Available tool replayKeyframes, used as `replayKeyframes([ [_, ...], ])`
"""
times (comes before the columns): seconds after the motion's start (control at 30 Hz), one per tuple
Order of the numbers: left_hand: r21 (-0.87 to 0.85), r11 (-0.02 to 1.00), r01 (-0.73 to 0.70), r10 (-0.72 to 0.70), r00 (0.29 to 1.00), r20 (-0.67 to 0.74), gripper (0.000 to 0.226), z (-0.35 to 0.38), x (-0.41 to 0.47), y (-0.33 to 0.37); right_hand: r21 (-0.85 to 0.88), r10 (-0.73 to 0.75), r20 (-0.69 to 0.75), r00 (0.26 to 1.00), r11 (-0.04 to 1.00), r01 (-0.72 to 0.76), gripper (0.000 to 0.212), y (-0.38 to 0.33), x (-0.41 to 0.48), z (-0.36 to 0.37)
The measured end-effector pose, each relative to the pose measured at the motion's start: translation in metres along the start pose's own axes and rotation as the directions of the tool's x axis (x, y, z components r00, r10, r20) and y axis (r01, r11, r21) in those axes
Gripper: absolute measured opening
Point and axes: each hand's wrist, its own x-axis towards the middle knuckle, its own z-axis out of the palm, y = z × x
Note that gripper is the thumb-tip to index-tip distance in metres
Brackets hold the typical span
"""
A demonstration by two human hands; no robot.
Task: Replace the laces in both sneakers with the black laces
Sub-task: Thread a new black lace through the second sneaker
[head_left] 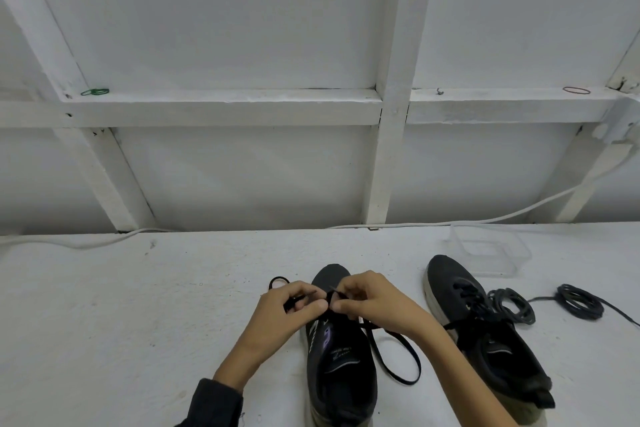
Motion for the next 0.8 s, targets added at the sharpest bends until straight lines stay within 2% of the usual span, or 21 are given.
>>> replayKeyframes([
  [0.13,-0.039,0.998,0.051,-0.049,0.998,0.046,0.018,-0.004,-0.008,-0.007,-0.168,0.024,-0.010,1.000,0.985,-0.025,0.004,0.008,-0.002,0.001],
  [0.27,0.063,0.998,0.019,-0.022,0.998,0.051,0.019,-0.005,-0.010,-0.022,-0.212,0.053,-0.003,0.999,0.976,-0.052,0.007,0.009,-0.003,0.011],
  [0.53,0.141,0.990,0.021,-0.019,1.000,-0.009,0.017,-0.001,-0.007,-0.030,0.064,0.111,-0.050,0.993,0.992,-0.107,0.013,0.014,-0.006,0.023],
  [0.8,0.191,0.981,0.007,-0.009,1.000,0.012,0.015,0.000,-0.008,-0.024,0.150,0.125,-0.060,0.990,0.982,-0.115,0.015,0.020,-0.006,0.027],
])
